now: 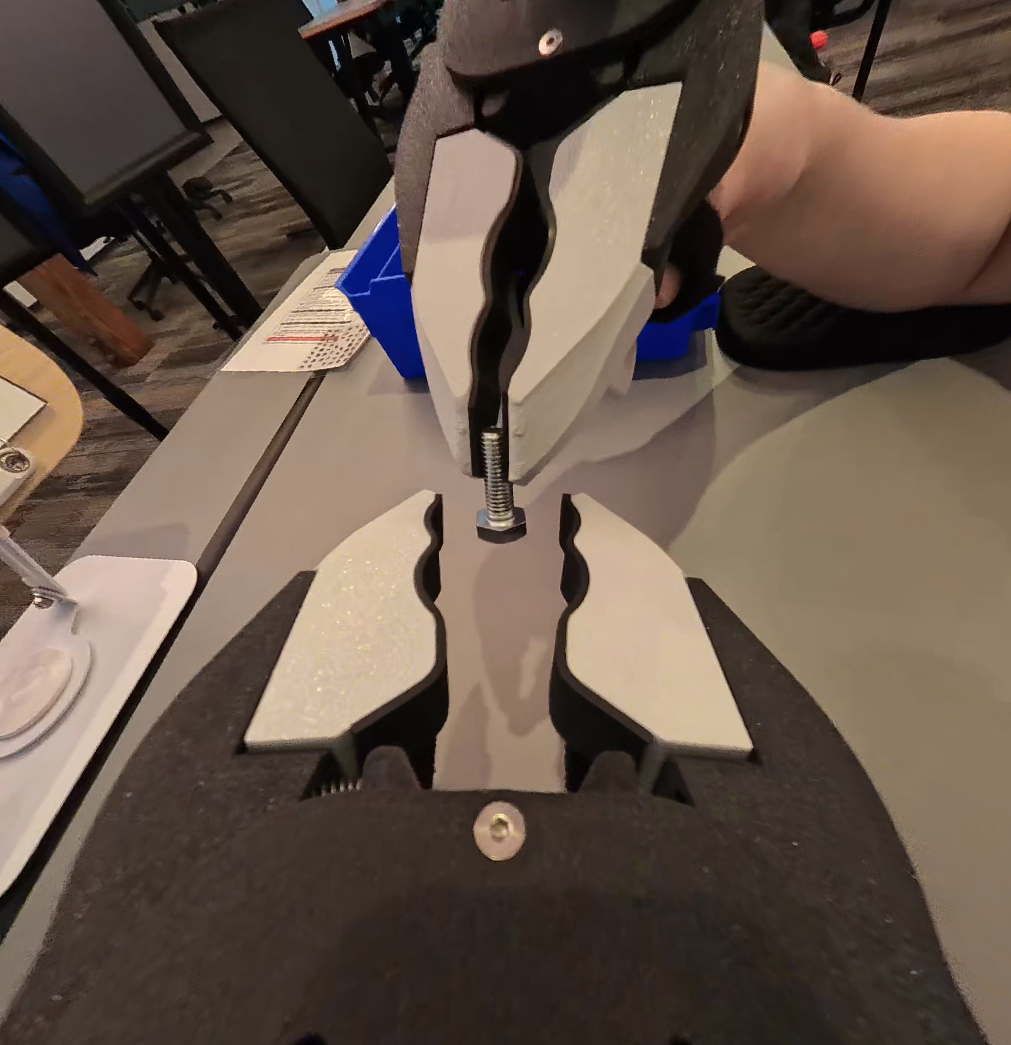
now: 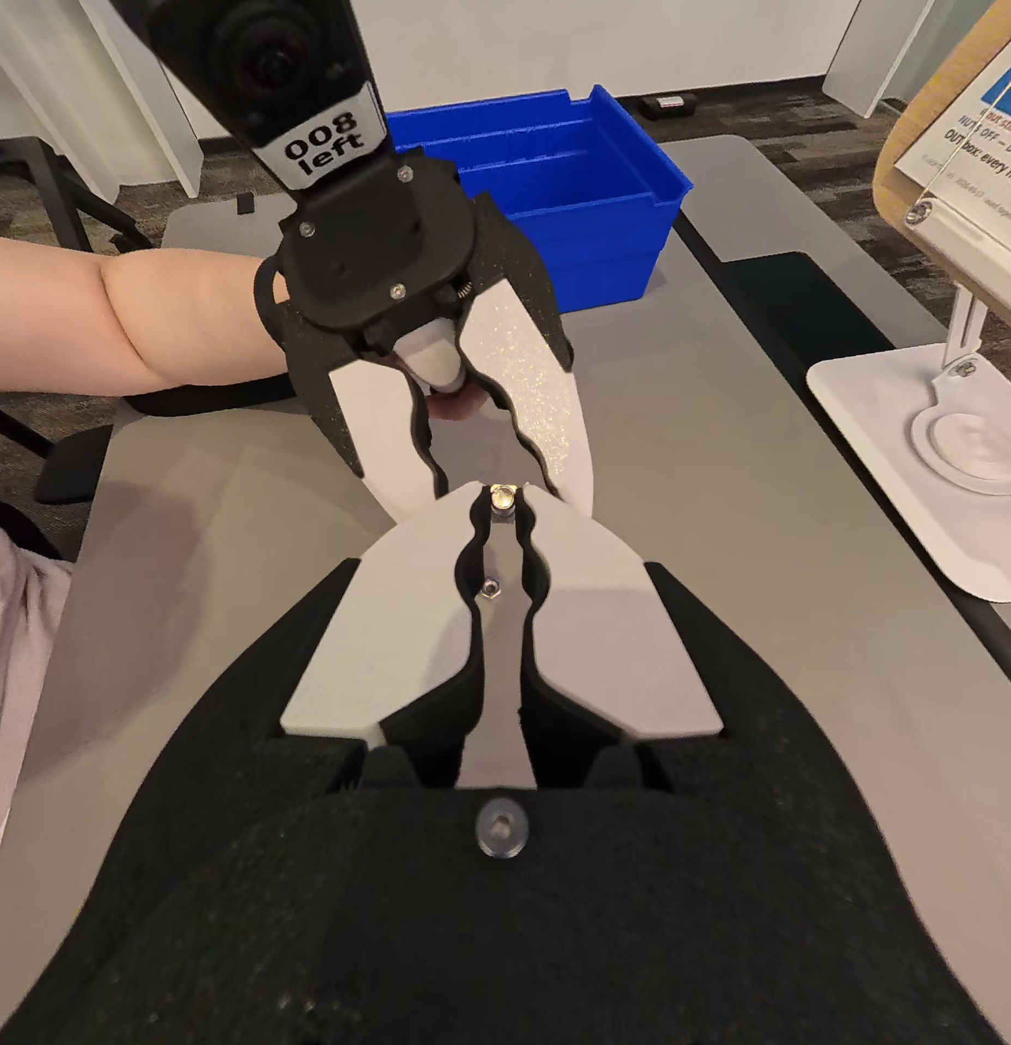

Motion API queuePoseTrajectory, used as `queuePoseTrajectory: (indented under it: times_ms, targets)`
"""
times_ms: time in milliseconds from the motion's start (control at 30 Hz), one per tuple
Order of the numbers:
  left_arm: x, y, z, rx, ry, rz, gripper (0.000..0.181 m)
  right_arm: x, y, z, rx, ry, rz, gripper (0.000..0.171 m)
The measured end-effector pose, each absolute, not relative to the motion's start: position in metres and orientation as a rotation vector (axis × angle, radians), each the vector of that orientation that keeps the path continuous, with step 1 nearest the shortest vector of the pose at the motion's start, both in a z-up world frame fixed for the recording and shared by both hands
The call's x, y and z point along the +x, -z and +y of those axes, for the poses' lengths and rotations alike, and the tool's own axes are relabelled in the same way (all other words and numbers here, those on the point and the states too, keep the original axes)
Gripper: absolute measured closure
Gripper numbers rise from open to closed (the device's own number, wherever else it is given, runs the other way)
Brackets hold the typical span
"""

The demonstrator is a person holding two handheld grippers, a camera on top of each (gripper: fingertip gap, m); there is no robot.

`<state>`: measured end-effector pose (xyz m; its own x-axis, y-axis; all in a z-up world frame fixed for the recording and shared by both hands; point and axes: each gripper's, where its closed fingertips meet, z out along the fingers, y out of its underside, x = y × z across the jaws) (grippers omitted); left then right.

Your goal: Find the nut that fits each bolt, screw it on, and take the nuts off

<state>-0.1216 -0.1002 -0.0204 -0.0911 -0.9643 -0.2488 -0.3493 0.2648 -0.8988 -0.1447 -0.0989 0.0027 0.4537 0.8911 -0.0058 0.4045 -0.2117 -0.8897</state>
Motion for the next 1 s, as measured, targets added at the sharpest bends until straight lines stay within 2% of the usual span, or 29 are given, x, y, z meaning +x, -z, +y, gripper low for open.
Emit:
queuePoseTrajectory:
  times_ms: [467, 600, 1000]
  targets:
    - [-0.1188, 0.0247, -0.0996, -1.264, 0.827, 1.617, 0.159, -0.1504, -0.0069, -0.1005, -1.776, -0.645, -1.103, 0.164]
    - [-0.1189, 0.0272, -0.0988, -1.249, 0.792, 1.630, 0.172, -0.1511, -0.0058, -0.1005, -1.772, -0.627, -1.117, 0.164]
    - [-0.1183, 0.0255, -0.0989, -1.275, 0.845, 1.611, 0.172, -0.1504, -0.0072, -0.1005, -1.766, -0.626, -1.117, 0.164]
